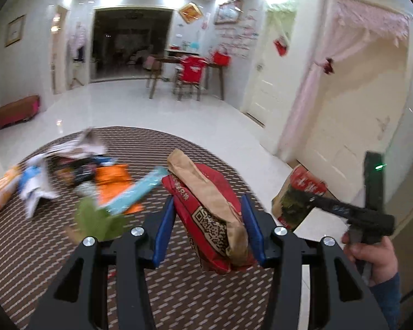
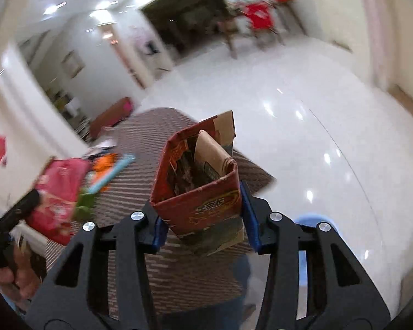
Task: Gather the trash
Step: 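Carry the red-and-green box with the left tool and drop it into the blue bucket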
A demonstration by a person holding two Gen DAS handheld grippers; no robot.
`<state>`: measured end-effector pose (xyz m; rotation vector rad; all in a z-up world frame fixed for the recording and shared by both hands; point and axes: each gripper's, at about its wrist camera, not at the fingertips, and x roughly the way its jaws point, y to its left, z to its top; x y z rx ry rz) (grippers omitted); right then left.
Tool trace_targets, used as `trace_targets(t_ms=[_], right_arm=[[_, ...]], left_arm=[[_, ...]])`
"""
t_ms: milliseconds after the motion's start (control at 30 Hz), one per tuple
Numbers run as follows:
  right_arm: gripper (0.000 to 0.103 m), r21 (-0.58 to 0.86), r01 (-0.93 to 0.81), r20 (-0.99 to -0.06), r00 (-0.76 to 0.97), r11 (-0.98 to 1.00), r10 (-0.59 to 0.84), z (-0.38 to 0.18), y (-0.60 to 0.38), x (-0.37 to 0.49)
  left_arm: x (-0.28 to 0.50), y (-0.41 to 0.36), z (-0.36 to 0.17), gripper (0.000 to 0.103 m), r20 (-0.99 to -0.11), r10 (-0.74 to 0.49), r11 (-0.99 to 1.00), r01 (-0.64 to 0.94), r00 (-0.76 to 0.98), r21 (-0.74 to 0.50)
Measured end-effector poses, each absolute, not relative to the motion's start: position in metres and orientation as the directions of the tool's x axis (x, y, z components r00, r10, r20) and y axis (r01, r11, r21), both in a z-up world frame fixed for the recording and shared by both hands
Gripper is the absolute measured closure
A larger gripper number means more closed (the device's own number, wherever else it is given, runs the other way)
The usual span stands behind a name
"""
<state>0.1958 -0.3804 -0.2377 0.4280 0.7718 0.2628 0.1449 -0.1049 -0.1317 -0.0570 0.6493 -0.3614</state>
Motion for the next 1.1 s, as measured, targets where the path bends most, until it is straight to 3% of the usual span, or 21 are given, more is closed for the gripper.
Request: trace_targets(t_ms=[200,267,300,367,600,733,833,867,900,1100], right_arm=[[0.057,0.461,0.145,-0.766,0.563,0.875,0.310,-0.342,-0.433,0.221],[0.053,0.471,0.186,-0.787,0.530,0.862,0.315,-0.368,-0.441,0.227],[0.050,0.471,0.209,-0.799,0.514,0.857,0.314,-0.379,-0.444,0.230],[0.032,0.464,0.254,-0.823,0.479,0.849,0.306,-0.401,-0.453,0.233],[0.023,0.516,0.326,-0.789,0.540,0.792,0.293,-0.402,-0.506,0.218],[0.015,0.559,0.341,-0.730,0.634,0.756,0.254,-0.366,-0.537,0.204],[0.007,0.589,0.330,-0.681,0.695,0.738,0.233,-0.342,-0.551,0.192],[0.006,0.599,0.324,-0.664,0.712,0.732,0.229,-0.336,-0.554,0.187],[0.006,0.609,0.317,-0.648,0.728,0.727,0.225,-0.328,-0.553,0.184],[0.006,0.592,0.281,-0.582,0.798,0.756,0.159,-0.286,-0.542,0.170]], left_arm=[[0.182,-0.186,-0.156,0.055,-0.652,-0.408,0.890,0.438,0.639,-0.128],[0.195,-0.208,-0.166,0.055,-0.681,-0.411,0.877,0.467,0.606,-0.113],[0.199,-0.216,-0.171,0.055,-0.692,-0.412,0.871,0.479,0.593,-0.108],[0.211,-0.239,-0.183,0.055,-0.722,-0.411,0.856,0.509,0.556,-0.095],[0.239,-0.305,-0.221,0.055,-0.809,-0.392,0.800,0.597,0.437,-0.065],[0.252,-0.335,-0.243,0.054,-0.853,-0.374,0.766,0.640,0.364,-0.063],[0.265,-0.346,-0.253,0.044,-0.879,-0.347,0.758,0.650,0.328,-0.057],[0.270,-0.346,-0.252,0.021,-0.876,-0.355,0.759,0.648,0.326,-0.066],[0.274,-0.346,-0.250,0.009,-0.873,-0.355,0.769,0.635,0.335,-0.069],[0.277,-0.322,-0.233,0.009,-0.841,-0.382,0.808,0.580,0.384,-0.102]])
